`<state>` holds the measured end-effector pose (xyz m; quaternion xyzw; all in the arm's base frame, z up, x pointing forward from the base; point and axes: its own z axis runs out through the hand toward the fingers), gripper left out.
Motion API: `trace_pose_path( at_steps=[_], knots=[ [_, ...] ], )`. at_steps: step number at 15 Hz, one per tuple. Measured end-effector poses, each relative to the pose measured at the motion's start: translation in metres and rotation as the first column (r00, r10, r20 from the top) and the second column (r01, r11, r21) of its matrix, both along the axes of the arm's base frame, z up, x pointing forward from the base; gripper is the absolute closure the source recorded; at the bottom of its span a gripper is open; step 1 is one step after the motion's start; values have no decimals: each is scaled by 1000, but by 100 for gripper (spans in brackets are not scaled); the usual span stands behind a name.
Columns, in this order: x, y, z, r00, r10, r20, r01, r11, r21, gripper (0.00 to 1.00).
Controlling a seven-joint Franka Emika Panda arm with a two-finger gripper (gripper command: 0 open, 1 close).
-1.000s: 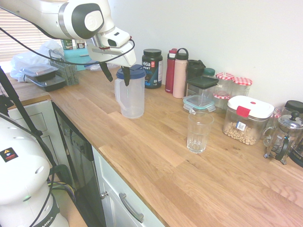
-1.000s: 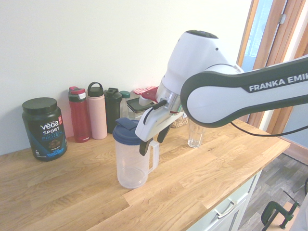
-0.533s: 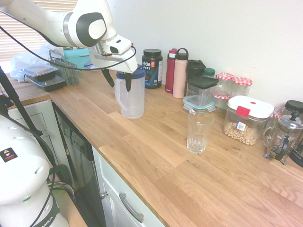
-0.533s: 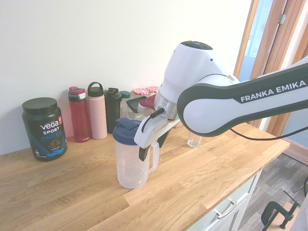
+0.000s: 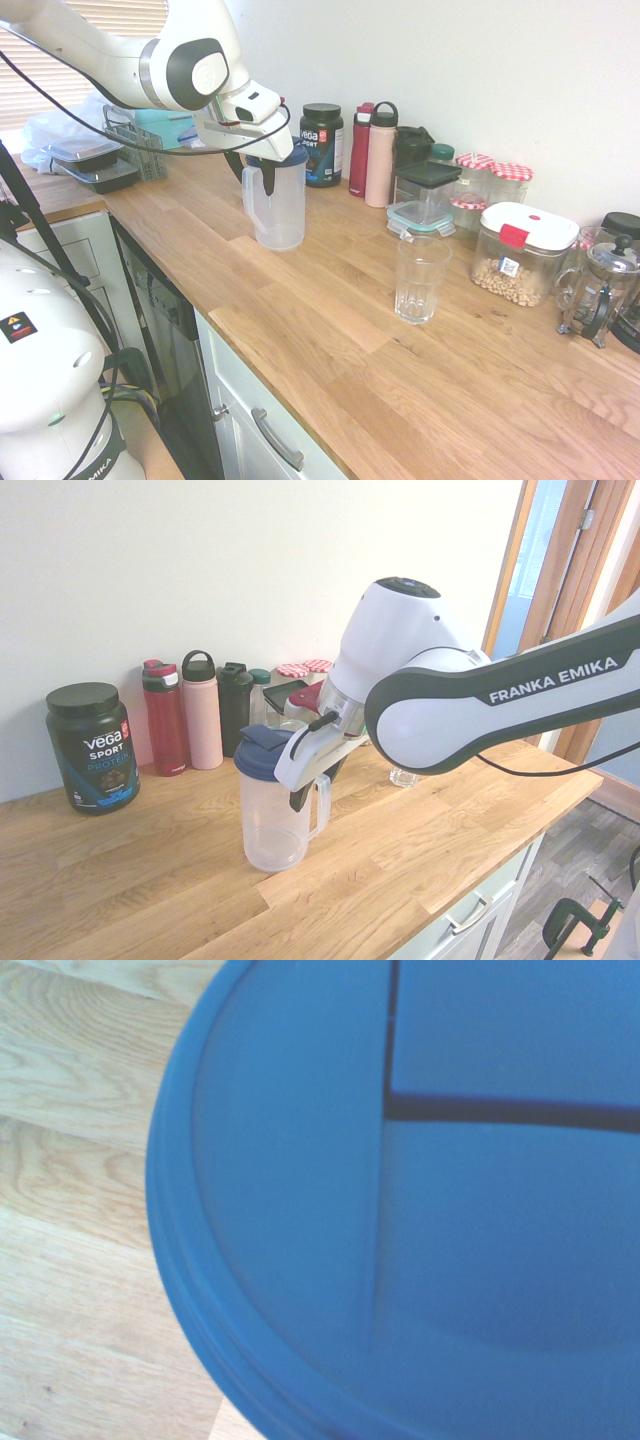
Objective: Pour me some water
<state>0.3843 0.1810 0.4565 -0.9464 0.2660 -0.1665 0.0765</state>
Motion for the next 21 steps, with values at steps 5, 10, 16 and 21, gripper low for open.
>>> trace_pose_path(
  at_steps=[5, 10, 16, 21],
  knots=[
    [0, 0, 0, 1000, 1, 1, -1, 1000, -3, 100],
    [0, 0, 0, 1000, -7, 4, 7, 1000, -4, 100],
    [-28, -2, 37, 999, -9, 32, 10, 1000, -27, 100],
    [-99, -55, 91, 997, -72, 22, 73, 995, -61, 100]
  ],
)
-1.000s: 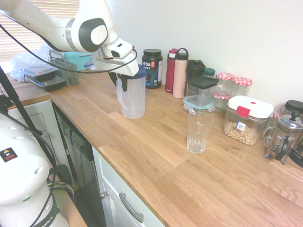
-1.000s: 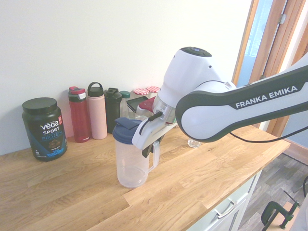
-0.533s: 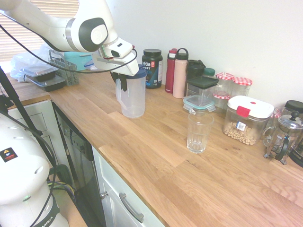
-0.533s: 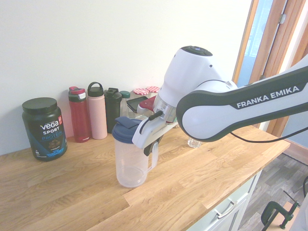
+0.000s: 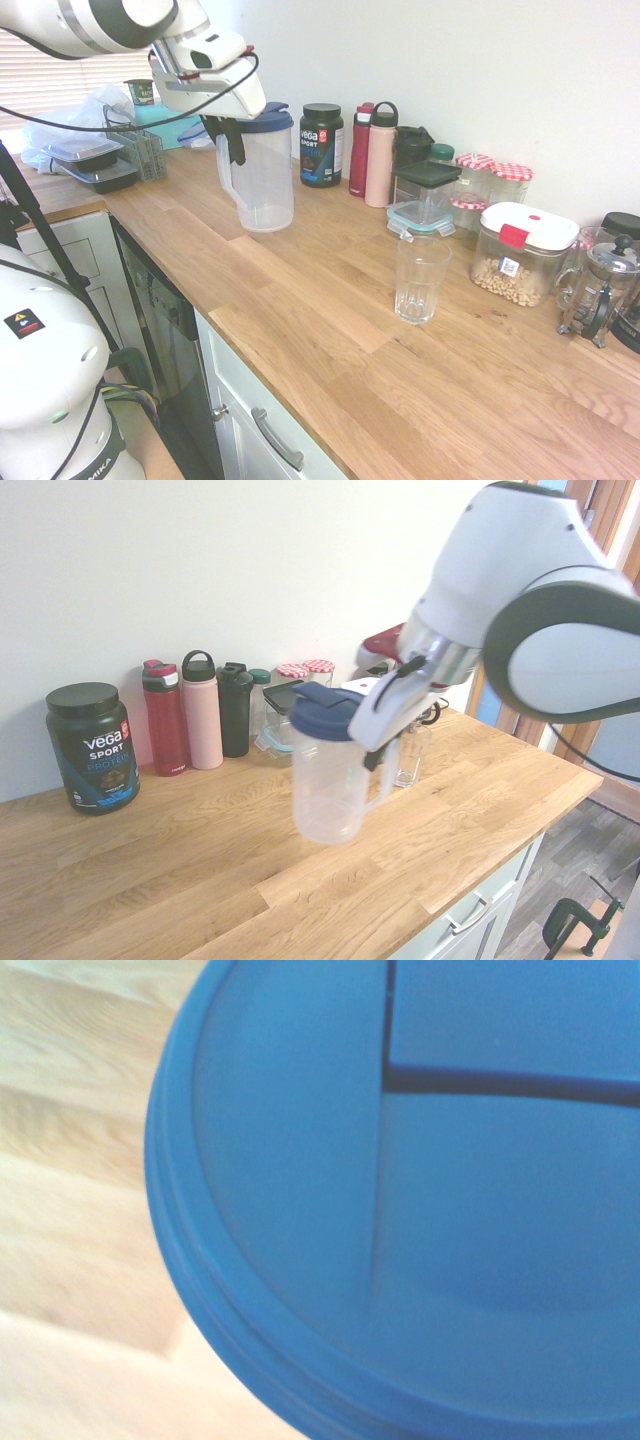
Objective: Pour me some water
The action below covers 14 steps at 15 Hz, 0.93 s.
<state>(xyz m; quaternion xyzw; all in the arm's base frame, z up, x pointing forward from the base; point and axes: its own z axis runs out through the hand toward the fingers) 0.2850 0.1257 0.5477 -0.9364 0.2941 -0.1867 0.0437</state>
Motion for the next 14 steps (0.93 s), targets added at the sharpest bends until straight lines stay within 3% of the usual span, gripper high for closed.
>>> trace_pose_path(
  at_steps=[5, 9, 14],
  knots=[
    [-58, -98, -2, 993, -116, -22, 116, 993, 35, 100],
    [-101, -189, 17, 986, -167, 26, 165, 985, 55, 100],
    [-127, -280, -3, 971, -237, 25, 234, 967, 104, 100]
  ],
)
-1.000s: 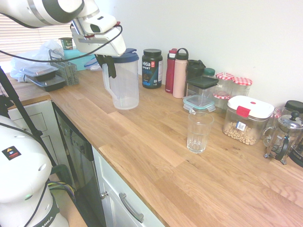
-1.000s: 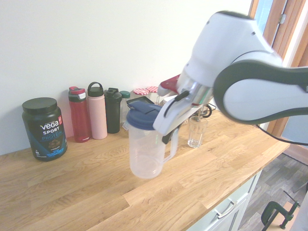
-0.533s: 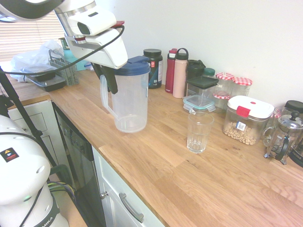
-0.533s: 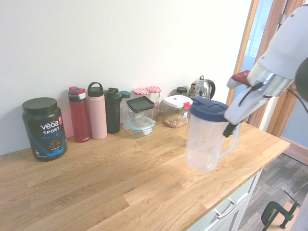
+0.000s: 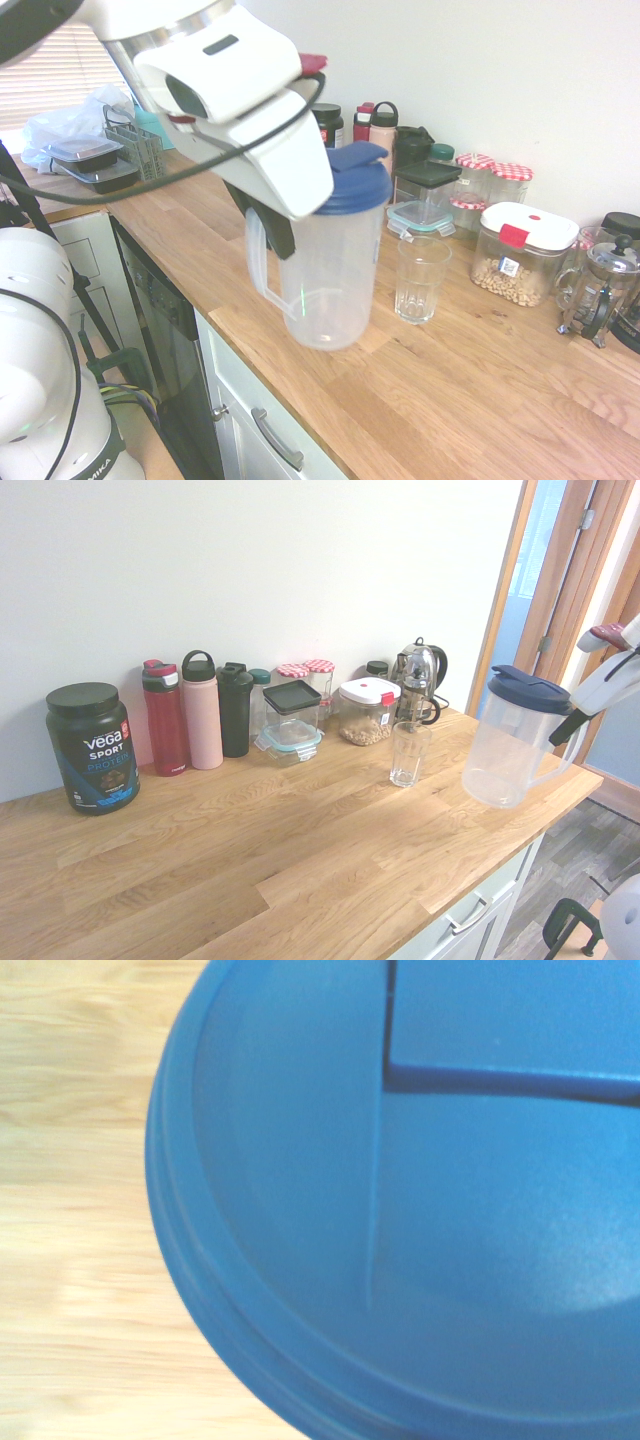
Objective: Pour me some water
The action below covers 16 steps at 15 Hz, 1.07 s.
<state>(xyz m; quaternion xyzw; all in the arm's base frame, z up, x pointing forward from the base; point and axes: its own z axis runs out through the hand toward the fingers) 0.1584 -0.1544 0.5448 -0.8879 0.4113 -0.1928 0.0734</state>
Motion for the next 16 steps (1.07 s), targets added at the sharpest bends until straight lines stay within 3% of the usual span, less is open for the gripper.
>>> trace_pose_path(
  at_steps=[3, 5, 8, 12, 16],
  knots=[
    [21, -36, -8, 998, 65, -5, -65, 997, -40, 100],
    [47, -52, -6, 984, 168, -63, -172, 983, -61, 100],
    [107, -60, 4, 944, 273, -185, -295, 950, -105, 100],
    [179, -67, 11, 857, 330, -395, -410, 902, -135, 100],
    [221, -77, 6, 729, 296, -618, -482, 863, -155, 100]
  ],
)
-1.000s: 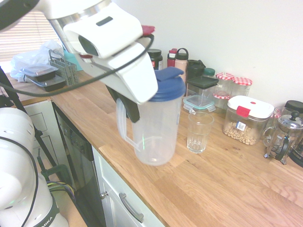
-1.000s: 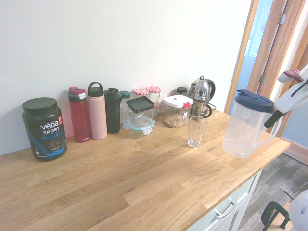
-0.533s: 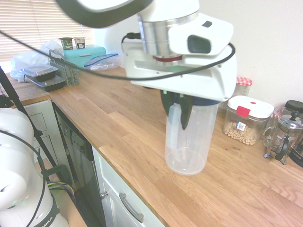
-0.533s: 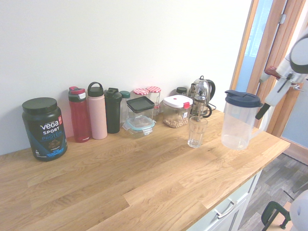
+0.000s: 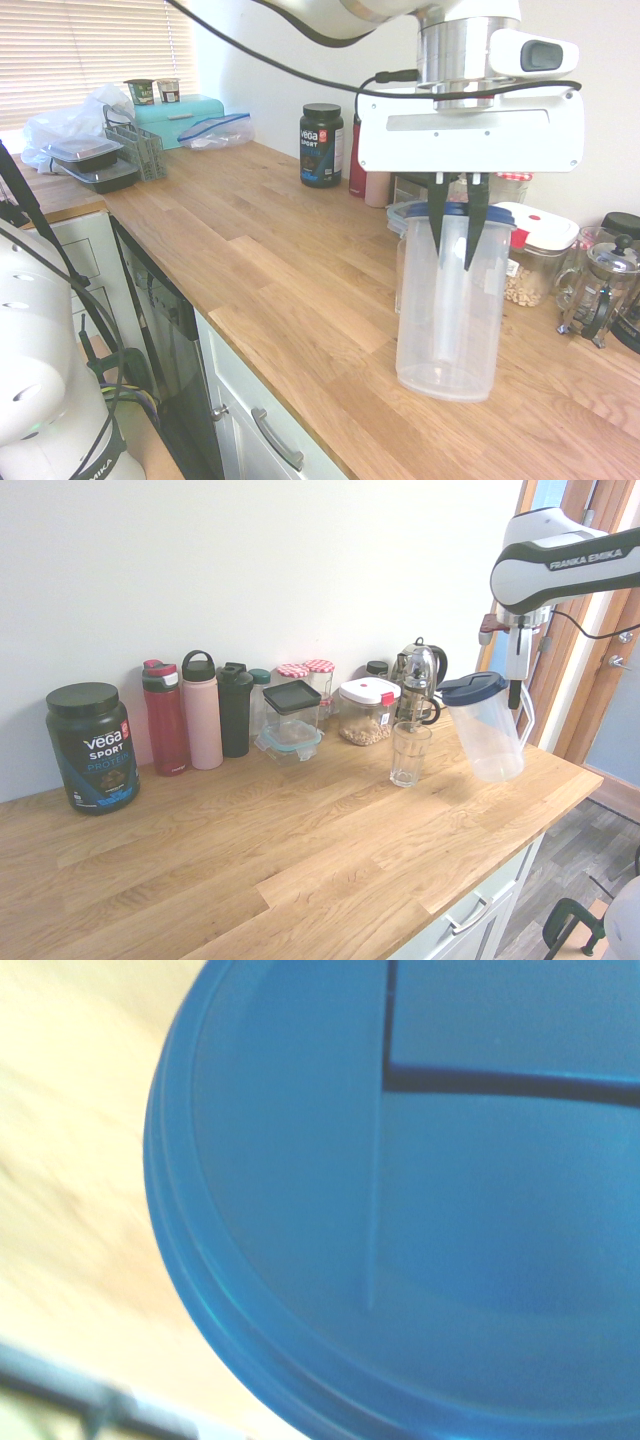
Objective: Pour me some water
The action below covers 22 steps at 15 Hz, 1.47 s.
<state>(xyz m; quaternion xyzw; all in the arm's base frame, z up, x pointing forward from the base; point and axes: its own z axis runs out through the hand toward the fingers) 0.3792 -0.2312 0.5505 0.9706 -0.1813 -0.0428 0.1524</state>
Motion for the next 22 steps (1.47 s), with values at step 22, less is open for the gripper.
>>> trace_pose_path(
  at_steps=[22],
  knots=[
    [81, 95, -11, 927, 29, -373, -170, 921, -351, 100]
  ],
)
